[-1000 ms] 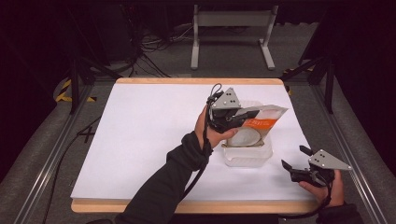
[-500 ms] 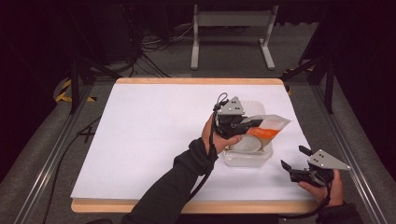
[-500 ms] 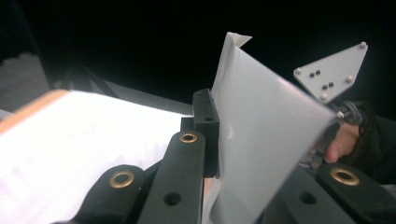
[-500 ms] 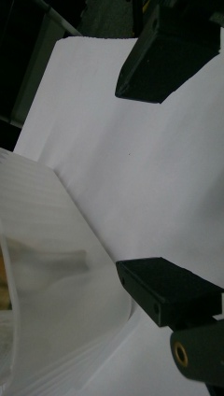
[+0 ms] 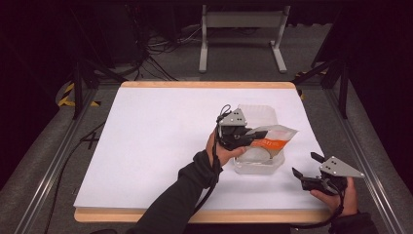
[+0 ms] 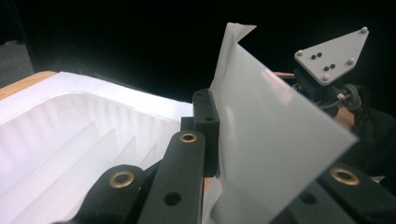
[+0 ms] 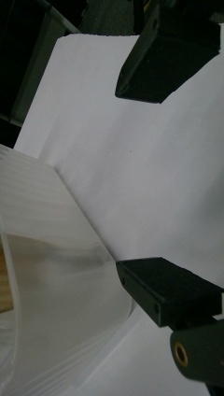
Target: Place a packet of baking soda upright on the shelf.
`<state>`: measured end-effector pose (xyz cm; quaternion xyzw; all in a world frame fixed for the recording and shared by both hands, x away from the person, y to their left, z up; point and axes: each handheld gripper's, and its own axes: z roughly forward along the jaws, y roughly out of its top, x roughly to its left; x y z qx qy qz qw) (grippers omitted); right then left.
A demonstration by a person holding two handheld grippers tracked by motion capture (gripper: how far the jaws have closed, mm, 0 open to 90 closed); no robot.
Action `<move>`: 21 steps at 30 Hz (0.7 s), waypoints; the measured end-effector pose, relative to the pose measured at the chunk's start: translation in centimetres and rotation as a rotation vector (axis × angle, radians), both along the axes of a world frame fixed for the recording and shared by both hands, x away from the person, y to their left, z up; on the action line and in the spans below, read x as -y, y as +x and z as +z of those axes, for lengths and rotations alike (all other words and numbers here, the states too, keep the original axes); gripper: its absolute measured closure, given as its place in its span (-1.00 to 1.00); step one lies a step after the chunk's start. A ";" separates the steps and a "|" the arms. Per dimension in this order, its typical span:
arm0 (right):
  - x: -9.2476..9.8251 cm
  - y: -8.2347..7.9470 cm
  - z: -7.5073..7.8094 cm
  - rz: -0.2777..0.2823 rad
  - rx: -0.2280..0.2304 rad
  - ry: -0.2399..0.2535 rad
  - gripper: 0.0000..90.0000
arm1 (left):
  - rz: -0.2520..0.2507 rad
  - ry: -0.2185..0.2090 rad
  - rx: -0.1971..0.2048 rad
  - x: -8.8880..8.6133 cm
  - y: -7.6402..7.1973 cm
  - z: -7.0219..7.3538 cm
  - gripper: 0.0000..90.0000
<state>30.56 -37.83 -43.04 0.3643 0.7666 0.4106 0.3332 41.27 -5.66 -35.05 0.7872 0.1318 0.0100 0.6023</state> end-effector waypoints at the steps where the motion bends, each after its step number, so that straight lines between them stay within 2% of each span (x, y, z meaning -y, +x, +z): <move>1: 0.0 0.0 0.0 0.000 0.001 -0.001 -0.67 | -0.001 -0.002 -0.001 -0.1 0.0 -0.1 0.99; 10: 0.1 0.0 0.1 -0.003 0.005 0.004 -0.67 | 0.002 0.049 0.032 -0.2 -0.3 -0.5 0.99; 12: 0.1 0.0 0.1 -0.003 0.003 0.005 -0.67 | -0.002 0.044 0.020 -0.2 -0.3 -0.5 0.99; 16: 0.1 0.0 0.1 -0.002 0.001 0.005 -0.67 | -0.007 0.080 0.032 0.1 -0.5 -0.7 0.99; 21: 0.1 0.0 0.1 -0.002 0.003 0.004 -0.67 | -0.017 0.095 0.032 0.6 -0.5 -1.1 0.99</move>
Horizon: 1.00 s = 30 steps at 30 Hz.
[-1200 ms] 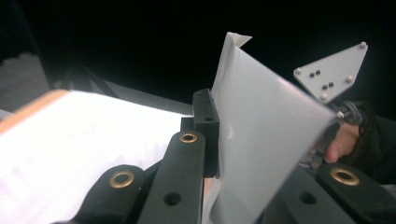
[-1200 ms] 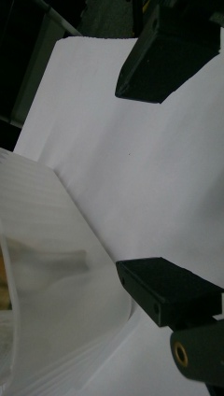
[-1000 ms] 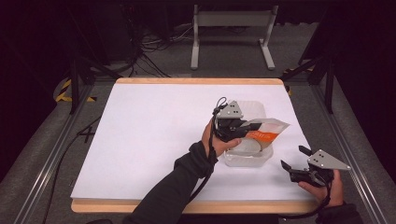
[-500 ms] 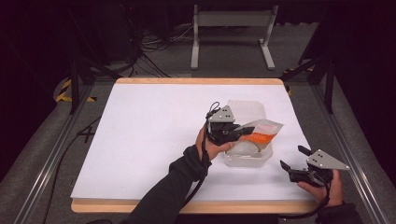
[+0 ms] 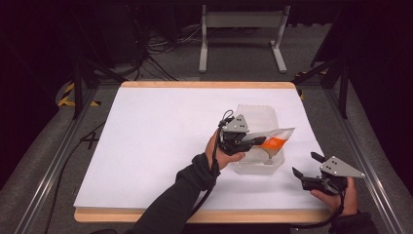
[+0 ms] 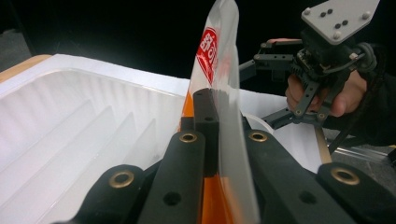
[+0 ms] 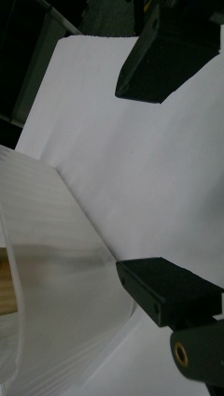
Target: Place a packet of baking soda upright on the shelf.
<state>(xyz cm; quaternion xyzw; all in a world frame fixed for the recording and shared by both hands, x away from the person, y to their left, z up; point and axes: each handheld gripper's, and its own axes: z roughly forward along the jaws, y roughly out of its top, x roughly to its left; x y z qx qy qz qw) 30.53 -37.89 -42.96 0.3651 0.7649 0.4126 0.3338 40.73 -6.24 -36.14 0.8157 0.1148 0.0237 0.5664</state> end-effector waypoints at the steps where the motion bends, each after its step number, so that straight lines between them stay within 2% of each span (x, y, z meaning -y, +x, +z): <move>1: 0.0 0.0 0.0 0.000 0.001 0.000 -0.67 | -0.001 -0.005 -0.005 0.0 0.0 0.0 0.99; 5: 0.1 0.0 0.0 0.001 0.003 0.002 -0.67 | 0.012 -0.033 0.008 -0.6 0.0 0.6 0.98; 18: 0.1 -0.1 0.1 -0.002 0.004 0.007 -0.67 | 0.034 0.015 0.055 -1.3 -0.4 1.6 0.81; 20: 0.2 -0.1 0.1 -0.004 0.002 0.008 -0.67 | 0.045 0.045 0.084 -1.8 -0.5 2.0 0.68; 22: 0.2 -0.1 0.1 -0.004 0.003 0.007 -0.67 | 0.049 0.058 0.092 -1.9 -0.7 2.0 0.67; 23: 0.2 -0.1 0.1 -0.005 0.004 0.007 -0.67 | 0.056 0.100 0.123 -2.2 -0.9 2.0 0.62; 25: 0.2 -0.1 0.1 -0.005 0.003 0.007 -0.67 | 0.052 0.107 0.125 -2.3 -1.0 2.0 0.60; 27: 0.1 0.0 0.1 -0.003 0.002 0.004 -0.67 | 0.056 0.141 0.156 -2.8 -1.2 1.9 0.56; 30: 0.1 -0.1 0.0 -0.003 0.000 0.003 -0.67 | 0.069 0.169 0.167 -3.2 -1.3 1.7 0.50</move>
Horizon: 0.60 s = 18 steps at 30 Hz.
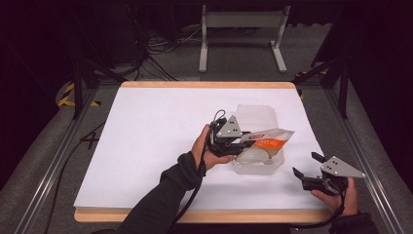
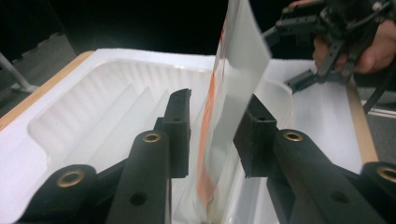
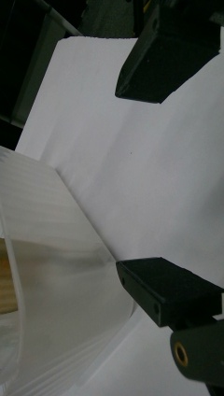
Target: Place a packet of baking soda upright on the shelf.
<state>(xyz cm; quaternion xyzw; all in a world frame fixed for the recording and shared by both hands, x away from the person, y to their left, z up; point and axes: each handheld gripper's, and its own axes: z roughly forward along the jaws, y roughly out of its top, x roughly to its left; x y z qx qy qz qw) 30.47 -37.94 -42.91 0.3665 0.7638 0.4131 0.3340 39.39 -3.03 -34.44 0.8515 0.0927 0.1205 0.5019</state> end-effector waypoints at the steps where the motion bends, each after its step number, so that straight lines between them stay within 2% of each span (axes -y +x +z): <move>1: 0.0 0.0 0.0 0.000 -0.001 0.000 -0.67 | 0.002 0.008 0.004 -0.1 0.0 -0.1 0.46; 7: 0.0 0.0 0.0 0.001 0.000 0.001 -0.67 | 0.011 0.044 0.013 -0.6 0.0 -0.5 0.31; 11: 0.0 0.0 0.0 0.000 -0.001 -0.001 -0.67 | 0.045 0.083 0.022 -1.0 0.0 -1.0 0.09; 12: 0.0 0.0 0.0 0.002 0.000 -0.002 -0.67 | 0.055 0.097 0.025 -1.1 0.0 -1.1 -0.02; 18: 0.0 0.0 0.0 0.001 0.000 -0.004 -0.67 | 0.071 0.180 0.042 -2.2 -0.1 -1.9 -0.41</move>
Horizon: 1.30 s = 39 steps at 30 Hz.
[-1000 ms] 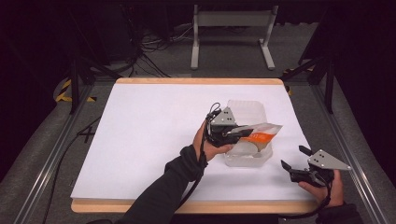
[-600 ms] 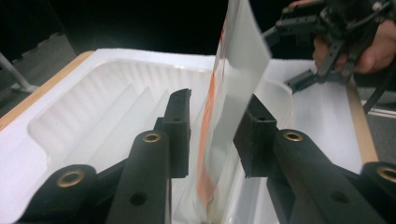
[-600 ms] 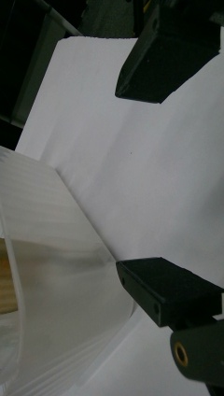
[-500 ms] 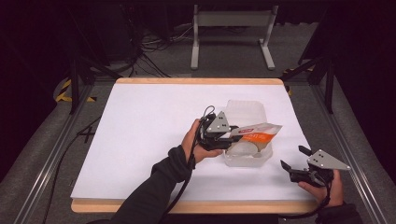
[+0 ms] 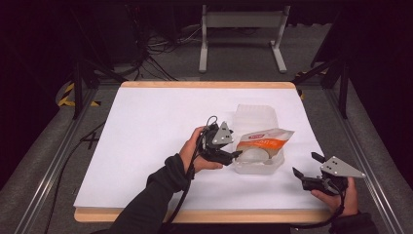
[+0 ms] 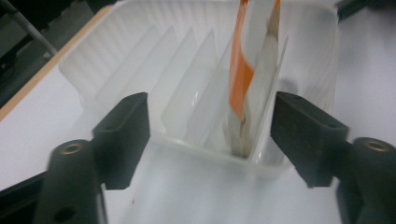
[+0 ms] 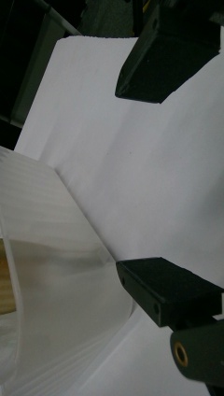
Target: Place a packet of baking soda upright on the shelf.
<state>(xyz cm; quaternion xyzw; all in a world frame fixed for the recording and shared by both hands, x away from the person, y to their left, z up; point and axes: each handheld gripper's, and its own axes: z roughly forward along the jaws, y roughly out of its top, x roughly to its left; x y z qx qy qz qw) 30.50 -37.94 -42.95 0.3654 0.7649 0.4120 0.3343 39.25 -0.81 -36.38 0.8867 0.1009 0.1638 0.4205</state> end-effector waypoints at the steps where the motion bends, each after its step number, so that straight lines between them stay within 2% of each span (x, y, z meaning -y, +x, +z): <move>1: 0.0 0.0 0.0 0.000 -0.001 -0.001 -0.67 | 0.006 0.022 0.001 -0.3 0.0 -0.2 -0.45; 3: -0.1 0.0 0.0 0.001 -0.004 -0.001 -0.67 | 0.010 0.036 0.001 -0.5 0.0 -0.4 -0.55; 6: -0.1 0.0 0.0 0.002 -0.004 -0.003 -0.67 | 0.025 0.081 -0.010 -1.2 -0.1 -0.9 -0.63; 9: -0.1 0.0 0.0 0.002 -0.002 -0.002 -0.67 | 0.032 0.100 -0.001 -2.0 -0.2 -1.1 -0.72; 10: -0.1 0.0 0.0 0.002 -0.002 -0.002 -0.67 | 0.035 0.104 0.008 -2.3 -0.3 -1.2 -0.73; 15: -0.1 0.0 0.0 0.002 -0.002 -0.003 -0.67 | 0.058 0.096 0.001 -3.9 -0.4 -1.6 -0.80; 18: -0.1 0.0 0.0 0.000 -0.003 -0.002 -0.67 | 0.056 0.122 0.002 -4.9 -0.5 -2.0 -0.88; 22: -0.1 0.0 0.0 -0.001 -0.003 -0.002 -0.67 | 0.078 0.137 -0.003 -6.3 -0.6 -2.7 -0.87; 25: -0.1 0.0 0.0 0.000 -0.003 -0.004 -0.67 | 0.095 0.135 -0.005 -7.7 -0.7 -3.1 -0.87; 26: -0.1 0.0 0.0 0.001 -0.001 -0.003 -0.67 | 0.095 0.135 -0.005 -7.7 -0.7 -3.1 -0.89; 28: -0.1 0.0 0.0 0.001 -0.003 -0.001 -0.67 | 0.100 0.120 -0.007 -8.6 -0.7 -3.3 -0.92; 33: 0.0 0.0 0.0 0.000 -0.003 0.001 -0.67 | 0.151 0.103 -0.008 -10.8 -0.7 -3.9 -0.93; 39: -0.2 0.0 0.0 -0.001 -0.006 -0.005 -0.67 | 0.173 0.075 -0.007 -13.4 -1.1 -4.7 -0.93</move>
